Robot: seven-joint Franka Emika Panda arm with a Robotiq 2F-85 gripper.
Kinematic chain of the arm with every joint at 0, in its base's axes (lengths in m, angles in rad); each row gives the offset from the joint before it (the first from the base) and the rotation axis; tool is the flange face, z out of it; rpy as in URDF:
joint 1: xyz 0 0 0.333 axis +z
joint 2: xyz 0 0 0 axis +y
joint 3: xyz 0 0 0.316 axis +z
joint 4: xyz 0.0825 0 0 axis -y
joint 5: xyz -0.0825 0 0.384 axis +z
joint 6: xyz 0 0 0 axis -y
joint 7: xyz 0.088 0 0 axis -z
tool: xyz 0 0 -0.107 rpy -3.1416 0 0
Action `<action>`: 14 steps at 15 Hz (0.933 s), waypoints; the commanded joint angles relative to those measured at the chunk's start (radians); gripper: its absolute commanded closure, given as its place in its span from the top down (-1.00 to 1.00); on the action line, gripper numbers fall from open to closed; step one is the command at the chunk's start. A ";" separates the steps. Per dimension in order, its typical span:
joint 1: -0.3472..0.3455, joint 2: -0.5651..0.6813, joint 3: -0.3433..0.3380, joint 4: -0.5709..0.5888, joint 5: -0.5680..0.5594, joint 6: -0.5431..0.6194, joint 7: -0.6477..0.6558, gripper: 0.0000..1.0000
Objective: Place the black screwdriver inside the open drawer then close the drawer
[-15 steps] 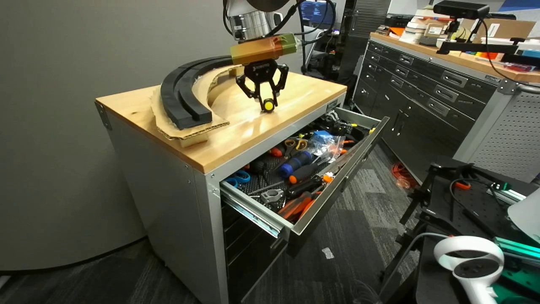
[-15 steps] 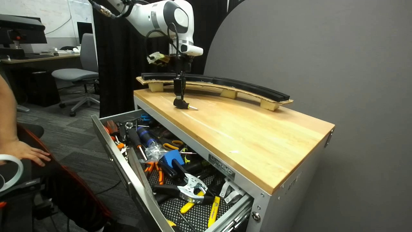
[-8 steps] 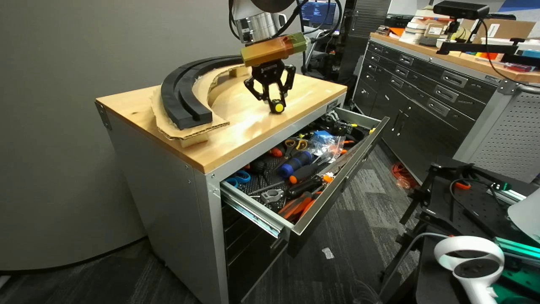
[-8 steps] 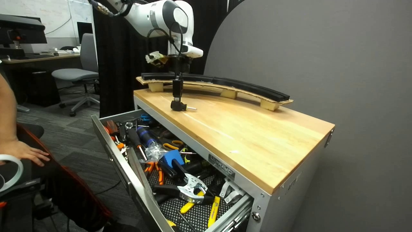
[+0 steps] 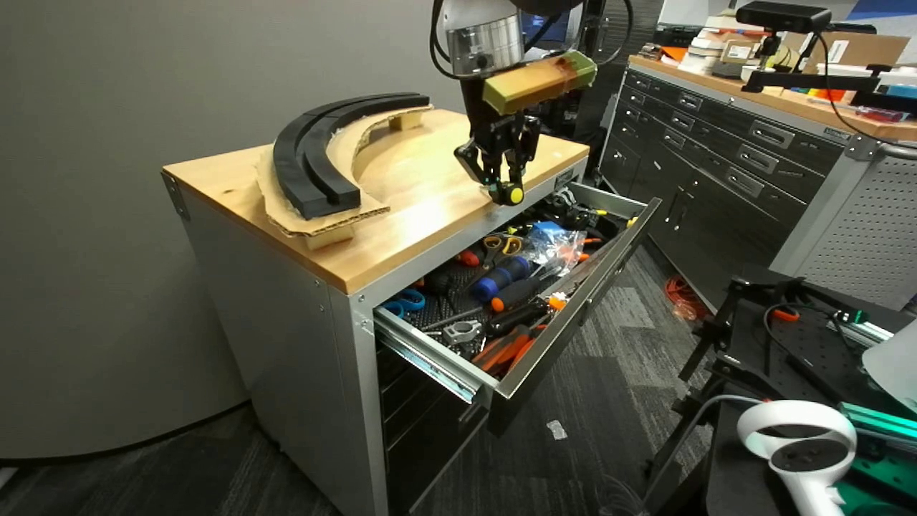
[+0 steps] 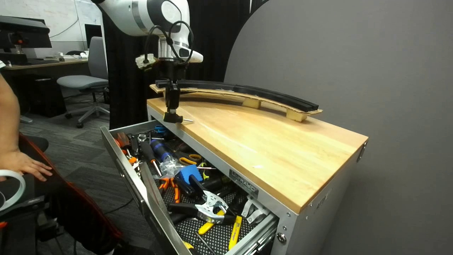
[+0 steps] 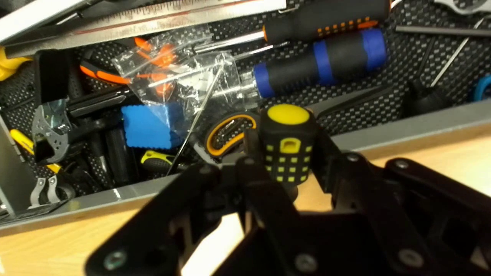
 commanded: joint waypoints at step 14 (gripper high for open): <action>-0.142 -0.282 0.015 -0.373 0.283 -0.130 -0.519 1.00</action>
